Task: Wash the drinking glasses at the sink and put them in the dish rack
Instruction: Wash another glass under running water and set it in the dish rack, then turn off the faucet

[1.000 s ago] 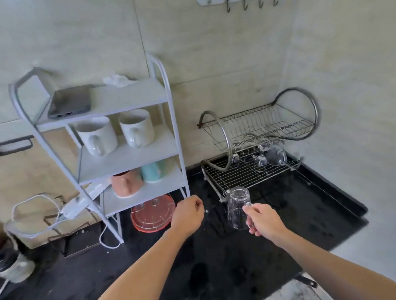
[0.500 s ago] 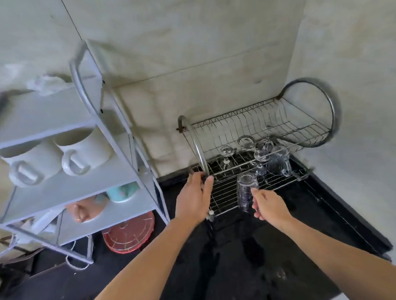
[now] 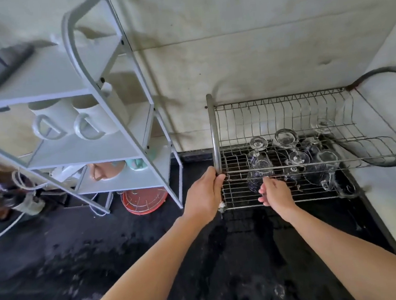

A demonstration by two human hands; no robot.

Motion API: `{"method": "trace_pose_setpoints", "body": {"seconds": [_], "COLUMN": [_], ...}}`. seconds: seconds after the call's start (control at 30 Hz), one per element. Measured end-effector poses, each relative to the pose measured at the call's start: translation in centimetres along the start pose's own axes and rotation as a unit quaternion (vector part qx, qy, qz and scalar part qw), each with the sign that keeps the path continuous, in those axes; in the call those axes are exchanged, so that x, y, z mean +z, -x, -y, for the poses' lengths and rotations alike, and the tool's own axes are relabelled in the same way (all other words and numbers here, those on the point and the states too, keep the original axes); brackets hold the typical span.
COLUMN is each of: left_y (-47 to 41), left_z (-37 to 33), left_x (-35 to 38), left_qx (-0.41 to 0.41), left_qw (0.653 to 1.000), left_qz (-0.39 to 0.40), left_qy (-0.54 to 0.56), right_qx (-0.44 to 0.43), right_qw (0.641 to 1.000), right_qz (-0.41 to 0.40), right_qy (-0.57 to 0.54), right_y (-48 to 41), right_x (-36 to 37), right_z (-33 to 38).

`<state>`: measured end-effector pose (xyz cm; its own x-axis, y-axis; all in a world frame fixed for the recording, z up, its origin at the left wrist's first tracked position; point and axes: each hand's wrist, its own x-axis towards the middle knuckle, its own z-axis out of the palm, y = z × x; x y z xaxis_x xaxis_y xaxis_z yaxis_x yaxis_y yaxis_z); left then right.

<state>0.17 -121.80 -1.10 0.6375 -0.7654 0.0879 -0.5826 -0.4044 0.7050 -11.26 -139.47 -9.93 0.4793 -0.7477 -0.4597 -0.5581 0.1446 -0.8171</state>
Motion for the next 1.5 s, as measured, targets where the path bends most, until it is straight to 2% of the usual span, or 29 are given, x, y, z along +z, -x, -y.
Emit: {"method": "trace_pose_setpoints", "body": {"seconds": [0.07,0.13,0.23,0.33,0.4,0.57,0.8,1.0,1.13,1.5], "left_y": [0.2,0.5,1.9,5.3,8.5,19.0,36.4,49.6,57.2,71.3], "left_z": [0.0,-0.2,0.4,3.1,5.8,13.3,22.6,26.6,29.1,37.9], "left_x": [-0.1,-0.5,-1.7,-3.8,-6.1,-14.2,-26.9,-34.4,-37.7,-47.4], "left_qx": [0.0,0.002,-0.015,-0.05,-0.085,-0.173,-0.304,-0.402,-0.484,-0.634], "left_qw": [1.0,1.0,1.0,0.997,0.993,0.978,0.934,0.876,0.815,0.668], "left_qz": [0.0,-0.004,-0.003,0.014,0.019,-0.016,-0.113,-0.221,-0.277,-0.371], "left_qy": [0.007,0.016,-0.005,-0.054,-0.079,-0.119,-0.151,-0.147,-0.156,-0.115], "right_qx": [-0.019,-0.044,-0.076,-0.146,-0.177,-0.245,-0.35,-0.448,-0.497,-0.549], "right_qw": [0.995,0.976,0.957,0.944,0.939,0.926,0.858,0.754,0.673,0.508], "right_qz": [-0.017,-0.073,-0.163,-0.182,-0.148,-0.005,0.203,0.326,0.395,0.518], "right_qy": [0.095,0.202,0.23,0.234,0.256,0.288,0.316,0.353,0.379,0.415], "right_y": [0.1,0.8,2.8,6.0,8.9,18.5,32.4,42.6,48.4,59.9], "right_x": [-0.1,-0.2,0.0,2.3,5.3,17.3,36.5,49.0,56.7,78.5], "right_z": [-0.3,-0.1,0.7,1.2,1.3,1.9,4.0,5.8,6.6,6.2]}}
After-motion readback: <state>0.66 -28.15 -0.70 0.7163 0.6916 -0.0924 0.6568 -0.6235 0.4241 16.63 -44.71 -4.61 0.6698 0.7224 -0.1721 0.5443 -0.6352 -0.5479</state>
